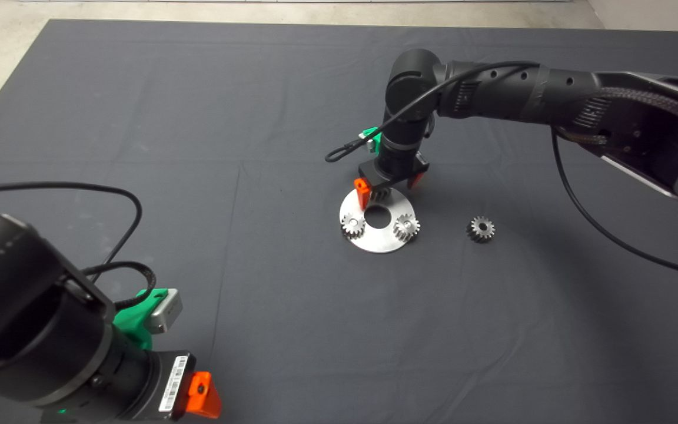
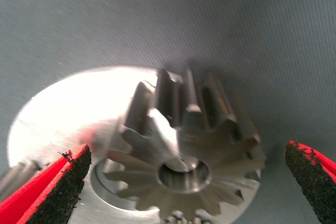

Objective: Remove an incorrectly installed larger gear and replace it with the correct smaller gear

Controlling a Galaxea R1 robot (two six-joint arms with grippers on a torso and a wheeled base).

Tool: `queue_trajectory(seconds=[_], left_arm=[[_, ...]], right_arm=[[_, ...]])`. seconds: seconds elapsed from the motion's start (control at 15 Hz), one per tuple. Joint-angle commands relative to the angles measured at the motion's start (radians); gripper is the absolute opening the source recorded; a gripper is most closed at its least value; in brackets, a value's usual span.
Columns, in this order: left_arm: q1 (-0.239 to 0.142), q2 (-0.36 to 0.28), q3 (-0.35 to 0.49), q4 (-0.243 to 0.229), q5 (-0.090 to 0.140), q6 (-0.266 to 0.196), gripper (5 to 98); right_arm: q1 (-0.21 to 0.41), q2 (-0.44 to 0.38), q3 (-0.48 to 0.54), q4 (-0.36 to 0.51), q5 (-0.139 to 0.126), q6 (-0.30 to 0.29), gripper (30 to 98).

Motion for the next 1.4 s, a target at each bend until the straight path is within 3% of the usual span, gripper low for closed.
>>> queue_trajectory(seconds=[0.0, 0.13, 0.67, 1.33], left_arm=[[-0.009, 0.000, 0.013, -0.019, 0.004, 0.000, 98.1], [-0.007, 0.000, 0.013, -0.019, 0.004, 0.000, 98.1], [-0.007, 0.000, 0.013, -0.019, 0.004, -0.001, 98.1], [-0.004, 0.000, 0.013, -0.020, 0.002, -0.003, 98.1]], right_arm=[[0.025, 0.008, 0.001, -0.034, 0.023, -0.025, 97.6], [0.025, 0.008, 0.001, -0.036, 0.048, -0.035, 97.6], [0.028, 0.009, 0.004, -0.090, 0.045, -0.041, 97.5], [0.030, 0.011, 0.012, -0.105, 0.042, -0.042, 84.8]])
